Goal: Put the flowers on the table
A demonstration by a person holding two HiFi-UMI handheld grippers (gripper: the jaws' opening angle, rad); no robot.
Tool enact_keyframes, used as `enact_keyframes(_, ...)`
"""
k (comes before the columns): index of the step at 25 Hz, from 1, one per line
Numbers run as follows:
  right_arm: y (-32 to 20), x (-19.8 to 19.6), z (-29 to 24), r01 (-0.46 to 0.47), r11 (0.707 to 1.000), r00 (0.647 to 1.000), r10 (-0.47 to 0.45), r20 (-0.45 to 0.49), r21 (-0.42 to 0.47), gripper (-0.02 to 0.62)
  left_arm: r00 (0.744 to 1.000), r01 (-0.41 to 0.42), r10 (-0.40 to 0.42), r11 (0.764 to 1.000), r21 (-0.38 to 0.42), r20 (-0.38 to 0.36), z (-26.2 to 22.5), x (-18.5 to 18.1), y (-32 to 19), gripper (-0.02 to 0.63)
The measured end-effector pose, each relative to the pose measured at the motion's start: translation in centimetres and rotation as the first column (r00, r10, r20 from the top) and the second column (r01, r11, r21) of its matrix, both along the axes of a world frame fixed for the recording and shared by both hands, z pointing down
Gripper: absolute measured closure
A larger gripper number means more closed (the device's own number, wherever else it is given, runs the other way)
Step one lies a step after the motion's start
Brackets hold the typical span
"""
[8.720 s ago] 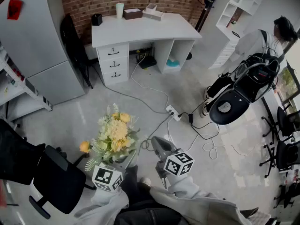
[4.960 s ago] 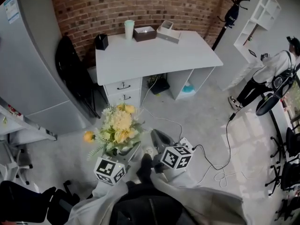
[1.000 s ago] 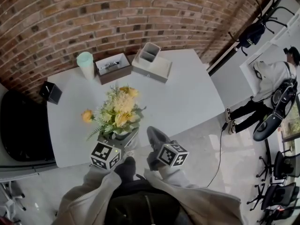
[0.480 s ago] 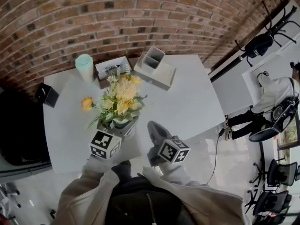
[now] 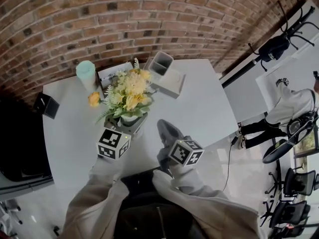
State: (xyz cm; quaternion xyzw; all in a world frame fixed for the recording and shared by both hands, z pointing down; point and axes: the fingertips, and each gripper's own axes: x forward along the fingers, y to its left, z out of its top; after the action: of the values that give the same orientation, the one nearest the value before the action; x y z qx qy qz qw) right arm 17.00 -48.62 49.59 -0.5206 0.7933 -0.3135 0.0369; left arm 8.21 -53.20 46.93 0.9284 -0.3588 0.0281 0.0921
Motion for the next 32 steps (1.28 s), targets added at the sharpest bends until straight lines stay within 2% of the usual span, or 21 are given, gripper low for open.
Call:
enact_keyframes(5, -2.4, 0.2, -0.7, 0.035, 0.999, 0.999, -0.035, -0.008, 0.012, 0.595, 0.999, 0.043, -0.043, 0.999, 0.003, 0.008, 0.2, 0.4, -2.3, 0.259)
enact_keyframes(18, -8.9, 1.7, 0.8, 0.083, 0.996, 0.996, -0.084, -0.016, -0.031, 0.595, 0.991, 0.128, -0.128, 0.992, 0.016, 0.042, 1.7, 3.4, -10.1, 0.259)
enact_keyframes(24, -11.4, 3.0, 1.8, 0.094, 0.995, 0.995, -0.094, -0.011, -0.039, 0.595, 0.985, 0.144, -0.148, 0.988, 0.053, 0.090, 2.7, 4.7, -12.8, 0.259)
enact_keyframes(29, -12.4, 3.4, 2.5, 0.103, 0.993, 0.995, -0.103, 0.019, -0.051, 0.595, 0.976, 0.187, -0.200, 0.972, 0.146, 0.084, 2.2, 4.8, -14.3, 0.259)
enact_keyframes(32, -12.6, 3.6, 2.8, 0.109, 0.992, 0.994, -0.108, 0.021, -0.058, 0.595, 0.970, 0.196, -0.222, 0.958, 0.210, 0.104, 1.8, 4.9, -15.0, 0.259)
